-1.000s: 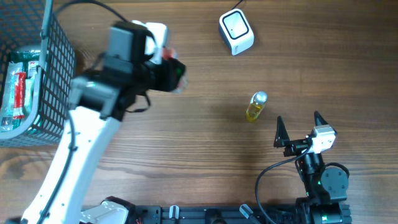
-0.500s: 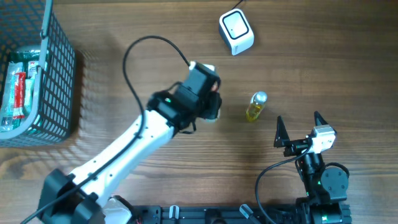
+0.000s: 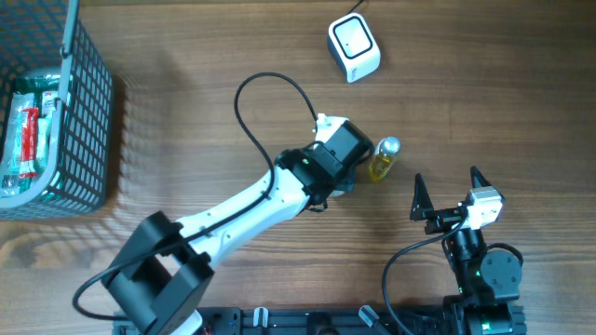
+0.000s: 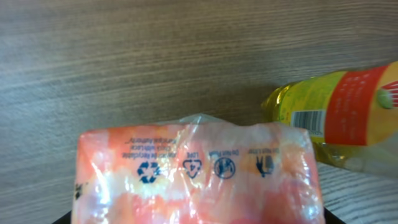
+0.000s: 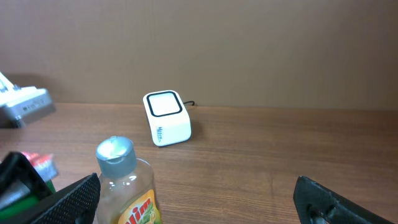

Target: Scan the item barcode

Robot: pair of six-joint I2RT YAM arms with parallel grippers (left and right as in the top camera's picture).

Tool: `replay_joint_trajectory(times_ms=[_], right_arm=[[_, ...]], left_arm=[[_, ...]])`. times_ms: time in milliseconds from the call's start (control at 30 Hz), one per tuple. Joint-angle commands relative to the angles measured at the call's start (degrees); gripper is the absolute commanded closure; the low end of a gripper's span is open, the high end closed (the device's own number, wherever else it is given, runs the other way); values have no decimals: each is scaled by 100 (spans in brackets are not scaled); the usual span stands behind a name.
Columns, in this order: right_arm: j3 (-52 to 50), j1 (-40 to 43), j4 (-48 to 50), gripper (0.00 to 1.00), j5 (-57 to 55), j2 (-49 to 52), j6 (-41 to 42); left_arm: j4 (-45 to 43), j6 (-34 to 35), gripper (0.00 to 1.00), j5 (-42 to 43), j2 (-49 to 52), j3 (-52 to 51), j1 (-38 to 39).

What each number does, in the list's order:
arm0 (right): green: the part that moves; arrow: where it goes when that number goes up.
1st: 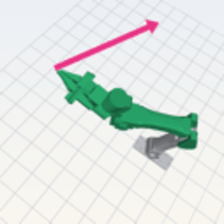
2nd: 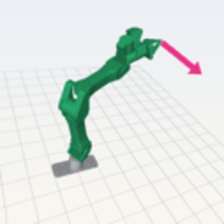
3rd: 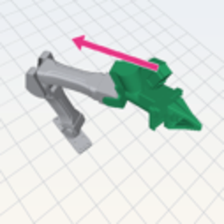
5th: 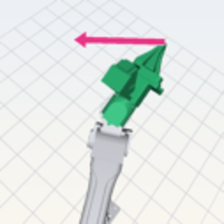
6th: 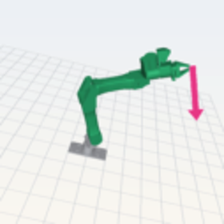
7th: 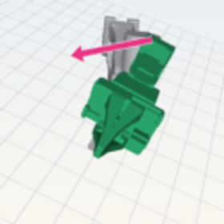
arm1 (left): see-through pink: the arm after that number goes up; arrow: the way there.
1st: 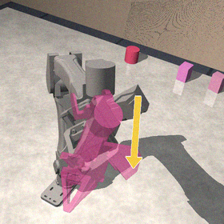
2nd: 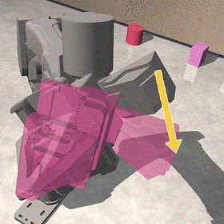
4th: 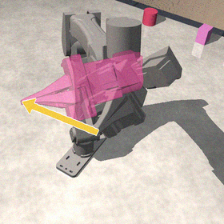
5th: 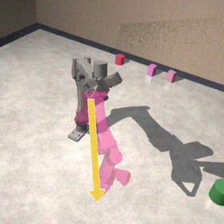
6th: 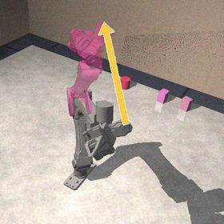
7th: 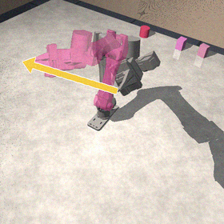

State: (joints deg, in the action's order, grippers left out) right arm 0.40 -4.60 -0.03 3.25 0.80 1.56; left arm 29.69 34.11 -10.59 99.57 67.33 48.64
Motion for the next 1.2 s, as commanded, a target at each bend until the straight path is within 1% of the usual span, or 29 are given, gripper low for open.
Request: replay_joint_trajectory(times_ms=[0, 100, 133, 233, 433, 633, 833, 933, 1000, 1067, 1133, 1167], right_arm=[[-11, 17, 13, 0, 68, -15, -46], [-11, 17, 13, 0, 68, -15, -48], [-11, 17, 13, 0, 68, -15, -48], [-11, 17, 13, 0, 68, -15, -46], [-11, 17, 13, 0, 68, -15, -46], [-11, 17, 13, 0, 68, -15, -46], [-11, 17, 13, 0, 68, -15, -48], [-11, 17, 13, 0, 68, -15, -46], [-11, 17, 13, 0, 68, -15, -48], [-11, 17, 13, 0, 68, -15, -46], [-11, 17, 13, 0, 68, -15, -48], [-11, 17, 13, 0, 68, -15, -48]], left_arm=[[-63, 728, 58, -280, 201, -2, 87], [-168, 883, 57, -282, 304, -2, 116], [-232, 885, 55, -306, 363, -2, 114], [-205, 981, 56, -614, 452, -2, 114], [-219, 988, 59, -903, 522, -2, 111], [-219, 986, 61, -903, 525, -4, 114], [-205, 988, 60, -901, 525, -7, 114], [-181, 986, 49, -896, 525, -7, 114], [-170, 986, 34, -894, 525, -7, 114], [-168, 986, 26, -894, 525, -4, 114], [-168, 986, 14, -852, 522, -4, 114], [-170, 984, 11, -852, 522, -4, 114]])
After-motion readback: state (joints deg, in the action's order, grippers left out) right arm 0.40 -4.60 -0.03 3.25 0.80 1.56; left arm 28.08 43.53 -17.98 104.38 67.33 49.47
